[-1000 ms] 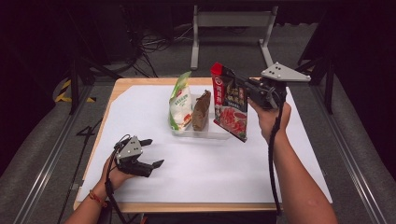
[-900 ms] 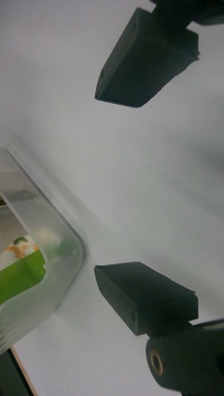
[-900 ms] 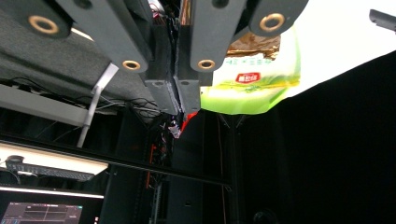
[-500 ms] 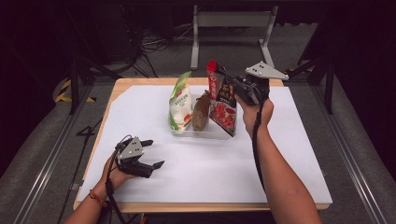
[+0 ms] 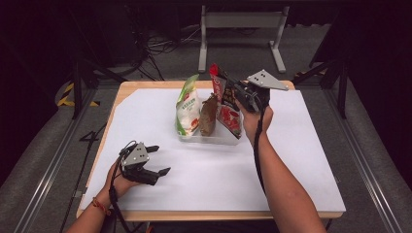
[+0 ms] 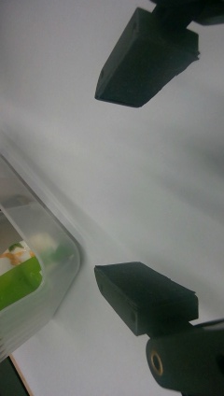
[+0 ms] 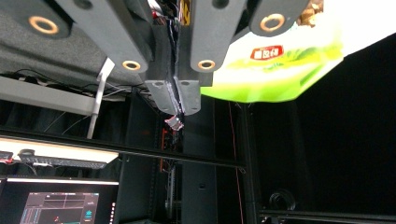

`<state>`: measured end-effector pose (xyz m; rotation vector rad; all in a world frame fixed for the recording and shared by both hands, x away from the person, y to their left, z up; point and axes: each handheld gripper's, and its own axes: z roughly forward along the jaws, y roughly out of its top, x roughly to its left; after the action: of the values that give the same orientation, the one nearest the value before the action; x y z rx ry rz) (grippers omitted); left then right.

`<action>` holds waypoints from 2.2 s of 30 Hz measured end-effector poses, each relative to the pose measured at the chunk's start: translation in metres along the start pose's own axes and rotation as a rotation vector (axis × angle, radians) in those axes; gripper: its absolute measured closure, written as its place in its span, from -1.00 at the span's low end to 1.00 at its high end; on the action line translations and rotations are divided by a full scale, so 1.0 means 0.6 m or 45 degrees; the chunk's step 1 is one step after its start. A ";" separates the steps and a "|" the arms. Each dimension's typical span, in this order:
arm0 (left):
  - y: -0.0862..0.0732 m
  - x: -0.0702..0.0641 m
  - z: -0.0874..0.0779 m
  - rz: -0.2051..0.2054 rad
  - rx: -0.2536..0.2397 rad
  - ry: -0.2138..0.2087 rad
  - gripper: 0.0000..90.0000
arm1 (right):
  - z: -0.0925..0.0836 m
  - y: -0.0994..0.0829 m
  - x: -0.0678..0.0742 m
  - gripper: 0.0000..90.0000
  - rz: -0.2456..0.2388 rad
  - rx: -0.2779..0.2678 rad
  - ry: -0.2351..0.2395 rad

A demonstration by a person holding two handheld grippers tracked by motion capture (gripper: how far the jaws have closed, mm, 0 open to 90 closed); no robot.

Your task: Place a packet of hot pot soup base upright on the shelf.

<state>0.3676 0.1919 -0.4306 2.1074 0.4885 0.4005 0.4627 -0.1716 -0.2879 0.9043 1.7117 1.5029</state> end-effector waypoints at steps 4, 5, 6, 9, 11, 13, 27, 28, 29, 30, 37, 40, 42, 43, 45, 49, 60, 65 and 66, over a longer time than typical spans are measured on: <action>0.000 0.000 0.000 0.000 0.002 0.000 -0.67 | 0.003 -0.017 -0.004 0.96 0.024 0.013 0.013; 0.000 0.000 0.000 0.002 0.003 0.001 -0.67 | 0.003 -0.020 -0.006 0.96 0.031 0.012 0.022; 0.000 0.000 0.001 0.003 0.004 0.002 -0.67 | 0.002 -0.022 -0.006 0.96 0.033 0.005 0.023; 0.000 0.000 0.001 0.004 0.005 0.001 -0.67 | 0.001 -0.026 -0.005 0.96 0.016 0.012 0.033; 0.000 -0.001 0.000 0.005 0.004 0.001 -0.67 | -0.001 -0.029 -0.005 0.96 0.016 0.013 0.037; 0.000 -0.001 0.000 0.004 0.004 0.002 -0.67 | -0.002 -0.032 -0.004 0.95 0.006 0.015 0.047; 0.001 -0.002 0.002 0.006 0.007 0.003 -0.67 | -0.018 -0.052 -0.007 0.94 -0.011 0.019 0.081; 0.001 -0.002 0.002 0.006 0.007 0.002 -0.67 | -0.019 -0.053 -0.008 0.94 -0.010 0.022 0.081; 0.002 -0.003 0.002 0.008 0.008 0.003 -0.67 | -0.020 -0.053 -0.008 0.94 -0.006 0.018 0.083; 0.002 -0.003 0.002 0.012 0.009 0.002 -0.67 | -0.021 -0.054 -0.008 0.93 0.000 0.021 0.082; 0.002 -0.004 0.001 0.016 0.010 0.006 -0.67 | -0.025 -0.059 -0.002 0.92 -0.037 0.042 0.083; 0.002 -0.003 0.001 0.014 0.010 0.007 -0.67 | -0.028 -0.061 -0.008 0.92 -0.016 0.038 0.079; 0.002 -0.003 0.001 0.013 0.009 0.006 -0.67 | -0.030 -0.061 -0.010 0.92 -0.017 0.040 0.073; 0.002 -0.002 0.001 0.011 0.009 0.006 -0.67 | -0.031 -0.061 -0.011 0.91 -0.012 0.046 0.077; 0.002 -0.002 0.002 0.012 0.012 0.004 -0.67 | -0.033 -0.062 -0.015 0.91 -0.011 0.048 0.074; 0.002 -0.002 0.002 0.016 0.012 0.004 -0.67 | -0.038 -0.063 -0.020 0.88 -0.022 0.062 0.066; 0.002 -0.003 0.002 0.018 0.018 0.003 -0.67 | -0.050 -0.065 -0.028 0.79 -0.064 0.114 0.032; 0.002 -0.004 0.001 0.016 0.018 0.006 -0.67 | -0.057 -0.068 -0.033 0.73 -0.066 0.136 0.031; 0.002 -0.004 0.001 0.016 0.019 0.005 -0.67 | -0.057 -0.068 -0.033 0.73 -0.066 0.136 0.031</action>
<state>0.3663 0.1898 -0.4300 2.1255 0.4826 0.4096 0.4416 -0.2099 -0.3239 0.8920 1.8338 1.4052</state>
